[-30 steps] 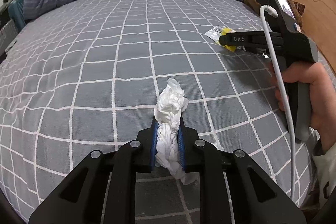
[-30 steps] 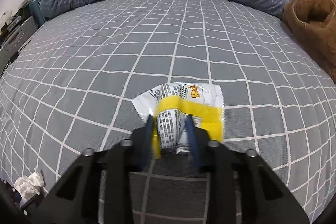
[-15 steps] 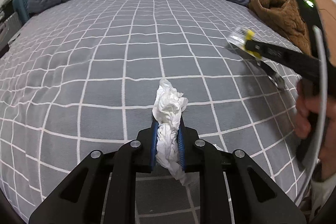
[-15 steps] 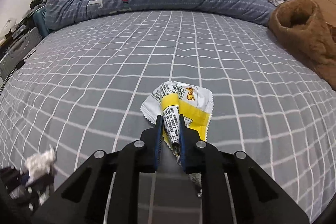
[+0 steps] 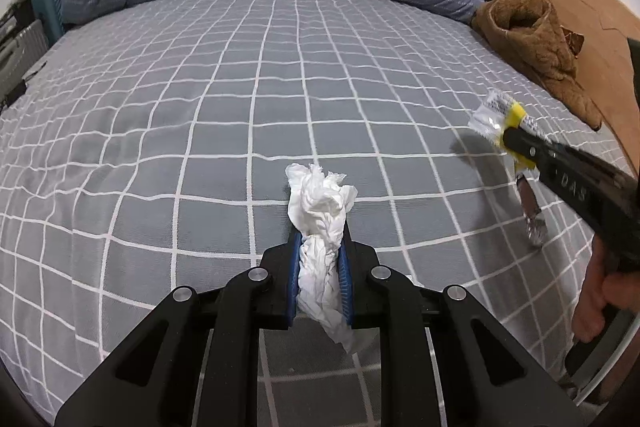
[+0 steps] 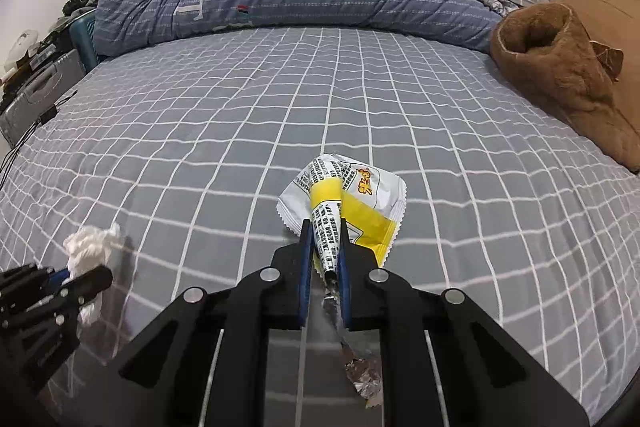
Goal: Collect trash
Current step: 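Lift the tissue and yellow wrapper and carry both over the black bin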
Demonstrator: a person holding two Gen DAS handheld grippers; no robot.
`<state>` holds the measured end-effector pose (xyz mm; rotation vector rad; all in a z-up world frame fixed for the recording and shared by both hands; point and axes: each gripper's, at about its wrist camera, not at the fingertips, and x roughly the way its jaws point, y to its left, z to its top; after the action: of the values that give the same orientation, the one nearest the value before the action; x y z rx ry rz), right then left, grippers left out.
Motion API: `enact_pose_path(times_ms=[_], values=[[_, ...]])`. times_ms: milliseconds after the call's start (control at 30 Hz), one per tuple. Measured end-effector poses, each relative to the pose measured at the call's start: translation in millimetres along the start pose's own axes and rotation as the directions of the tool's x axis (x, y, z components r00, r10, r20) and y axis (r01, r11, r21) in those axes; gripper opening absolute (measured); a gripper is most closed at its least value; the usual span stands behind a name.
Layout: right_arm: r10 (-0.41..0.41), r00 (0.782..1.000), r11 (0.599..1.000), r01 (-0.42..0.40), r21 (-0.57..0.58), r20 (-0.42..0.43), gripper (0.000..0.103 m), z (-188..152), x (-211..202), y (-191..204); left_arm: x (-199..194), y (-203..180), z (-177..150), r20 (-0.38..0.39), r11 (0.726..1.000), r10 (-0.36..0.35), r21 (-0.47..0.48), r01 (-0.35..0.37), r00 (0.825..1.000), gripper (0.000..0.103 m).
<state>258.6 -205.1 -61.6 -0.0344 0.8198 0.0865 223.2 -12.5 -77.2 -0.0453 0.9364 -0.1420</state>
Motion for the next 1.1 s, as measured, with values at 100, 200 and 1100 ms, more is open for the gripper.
enact_pose_path(times_ms=[100, 200, 1100], values=[[-0.003, 1.000, 1.000, 0.003, 0.008, -0.012, 0.011, -8, -12, 2, -10, -2, 0, 0.006, 1.000, -0.006, 0.000, 0.006, 1.000, 0.016], [-0.008, 1.000, 1.000, 0.008, 0.016, -0.020, 0.011, -17, -25, 5, -21, -2, 0, 0.018, 1.000, -0.009, -0.004, 0.009, 1.000, 0.016], [-0.016, 0.999, 1.000, 0.015, -0.019, -0.032, 0.011, -72, -148, 38, -139, -13, -31, 0.104, 0.999, -0.007, 0.054, 0.002, 0.995, 0.016]])
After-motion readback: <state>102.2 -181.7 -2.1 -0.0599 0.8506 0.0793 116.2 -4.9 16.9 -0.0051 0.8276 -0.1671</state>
